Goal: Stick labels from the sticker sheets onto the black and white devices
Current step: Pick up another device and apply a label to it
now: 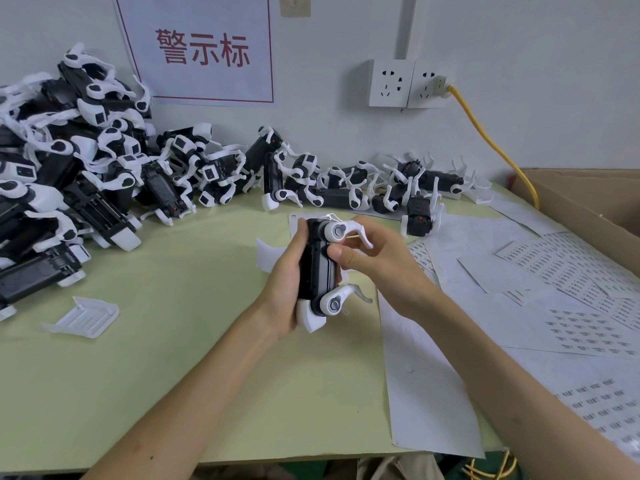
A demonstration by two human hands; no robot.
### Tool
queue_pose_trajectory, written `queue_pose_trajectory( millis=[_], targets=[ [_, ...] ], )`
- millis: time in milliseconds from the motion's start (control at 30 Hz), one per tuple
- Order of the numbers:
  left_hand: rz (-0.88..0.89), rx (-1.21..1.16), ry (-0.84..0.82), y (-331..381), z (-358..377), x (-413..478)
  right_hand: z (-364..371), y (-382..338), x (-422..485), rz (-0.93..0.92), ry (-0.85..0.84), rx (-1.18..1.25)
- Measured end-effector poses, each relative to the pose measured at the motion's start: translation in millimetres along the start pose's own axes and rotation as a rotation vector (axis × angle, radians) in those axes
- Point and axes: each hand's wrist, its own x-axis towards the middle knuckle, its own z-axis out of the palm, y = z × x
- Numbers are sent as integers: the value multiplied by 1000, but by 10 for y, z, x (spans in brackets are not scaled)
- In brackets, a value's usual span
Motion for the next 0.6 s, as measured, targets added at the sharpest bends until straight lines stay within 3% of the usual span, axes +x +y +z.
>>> queue_pose_trajectory(
  millis=[200, 433, 600],
  targets=[
    [-23, -68, -168, 110, 36, -73, -20, 0, 13, -21, -38, 10],
    [-22, -76, -90, 97, 40, -72, -52, 2, 4, -19, -70, 2],
    [-22, -66, -58, 89, 66, -64, -14, -5, 4, 21, 15, -69]
  ],
)
